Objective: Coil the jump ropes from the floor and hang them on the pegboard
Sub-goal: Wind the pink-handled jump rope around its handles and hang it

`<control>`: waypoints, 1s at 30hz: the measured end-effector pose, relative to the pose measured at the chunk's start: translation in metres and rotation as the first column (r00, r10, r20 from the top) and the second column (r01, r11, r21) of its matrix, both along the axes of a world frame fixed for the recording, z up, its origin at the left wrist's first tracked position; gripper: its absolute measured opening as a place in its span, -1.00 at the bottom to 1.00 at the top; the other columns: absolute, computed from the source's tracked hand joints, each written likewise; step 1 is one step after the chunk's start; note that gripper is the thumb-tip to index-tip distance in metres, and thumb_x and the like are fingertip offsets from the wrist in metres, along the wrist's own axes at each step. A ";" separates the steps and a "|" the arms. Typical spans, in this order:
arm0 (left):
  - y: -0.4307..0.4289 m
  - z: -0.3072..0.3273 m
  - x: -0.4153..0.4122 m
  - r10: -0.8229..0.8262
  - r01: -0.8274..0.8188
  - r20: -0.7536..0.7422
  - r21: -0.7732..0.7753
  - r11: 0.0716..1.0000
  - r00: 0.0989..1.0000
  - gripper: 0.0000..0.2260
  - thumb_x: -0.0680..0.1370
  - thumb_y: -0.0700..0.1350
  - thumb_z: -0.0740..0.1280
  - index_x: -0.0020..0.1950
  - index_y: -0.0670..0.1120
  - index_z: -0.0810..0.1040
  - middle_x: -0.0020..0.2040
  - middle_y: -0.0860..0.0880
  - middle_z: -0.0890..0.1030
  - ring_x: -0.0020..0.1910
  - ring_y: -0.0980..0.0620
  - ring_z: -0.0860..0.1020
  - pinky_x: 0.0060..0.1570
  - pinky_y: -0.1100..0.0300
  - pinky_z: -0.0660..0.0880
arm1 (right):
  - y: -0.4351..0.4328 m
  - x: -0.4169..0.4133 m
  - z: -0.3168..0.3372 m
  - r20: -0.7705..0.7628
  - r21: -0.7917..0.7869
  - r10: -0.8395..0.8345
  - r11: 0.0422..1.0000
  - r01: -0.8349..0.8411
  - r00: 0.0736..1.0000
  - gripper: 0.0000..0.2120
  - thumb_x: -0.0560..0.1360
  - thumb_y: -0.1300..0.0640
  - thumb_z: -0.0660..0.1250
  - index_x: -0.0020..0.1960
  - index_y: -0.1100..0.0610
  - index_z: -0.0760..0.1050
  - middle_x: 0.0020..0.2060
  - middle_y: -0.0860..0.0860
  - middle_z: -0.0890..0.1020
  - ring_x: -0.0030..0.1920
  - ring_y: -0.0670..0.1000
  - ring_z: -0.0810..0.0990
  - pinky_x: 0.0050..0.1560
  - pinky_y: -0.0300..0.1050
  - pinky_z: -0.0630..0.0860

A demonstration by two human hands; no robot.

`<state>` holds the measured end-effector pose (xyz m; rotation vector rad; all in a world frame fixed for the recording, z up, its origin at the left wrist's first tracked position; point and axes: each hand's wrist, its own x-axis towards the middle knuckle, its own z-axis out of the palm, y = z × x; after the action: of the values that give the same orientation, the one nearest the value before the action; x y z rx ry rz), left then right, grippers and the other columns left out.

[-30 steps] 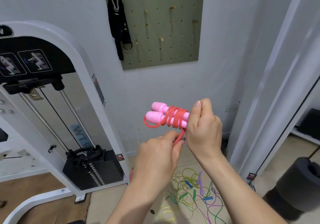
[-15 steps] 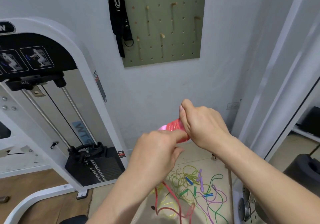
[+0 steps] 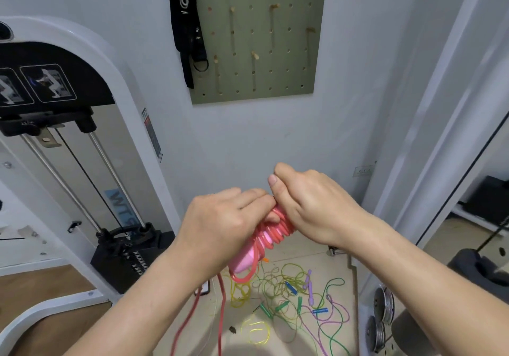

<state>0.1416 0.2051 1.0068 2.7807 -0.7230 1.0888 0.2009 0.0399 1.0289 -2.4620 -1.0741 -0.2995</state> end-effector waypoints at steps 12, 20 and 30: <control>-0.011 0.024 0.014 -0.708 -0.157 -0.333 -0.939 0.305 0.623 -0.56 0.42 0.16 0.34 -0.38 -0.22 0.60 -0.43 -0.25 0.53 -0.43 -0.08 0.46 -0.40 0.19 0.36 | 0.007 -0.007 0.012 -0.372 0.599 0.407 0.792 -0.119 0.834 -0.68 0.61 0.05 0.11 -0.31 0.10 0.29 -0.46 -0.12 0.35 -0.45 -0.07 0.33 -0.45 -0.14 0.33; -0.006 -0.009 0.027 -0.697 -0.230 -0.278 -0.959 0.166 0.660 -0.36 0.02 0.44 0.48 -0.32 -0.12 0.59 -0.54 0.04 0.50 -0.58 0.19 0.43 -0.53 0.39 0.35 | 0.012 -0.015 -0.001 -0.421 0.687 0.326 0.724 0.062 0.847 -0.73 0.66 0.15 0.11 -0.18 0.21 0.37 -0.51 0.00 0.38 -0.58 0.00 0.35 -0.60 -0.19 0.32; -0.025 -0.035 0.035 -0.740 -0.286 -0.175 -0.958 -0.025 0.649 -0.50 0.23 0.32 0.49 -0.30 -0.13 0.57 -0.53 -0.10 0.51 -0.61 0.01 0.50 -0.60 0.29 0.41 | 0.020 -0.026 -0.014 -0.526 0.744 0.306 0.617 0.255 0.794 -0.82 0.59 0.30 0.08 -0.15 0.17 0.37 -0.59 -0.05 0.43 -0.60 -0.03 0.35 -0.60 -0.24 0.29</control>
<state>0.1770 0.1801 0.9717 1.2812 -0.1195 0.0601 0.1752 0.0601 1.0152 -1.5174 -0.4959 0.0627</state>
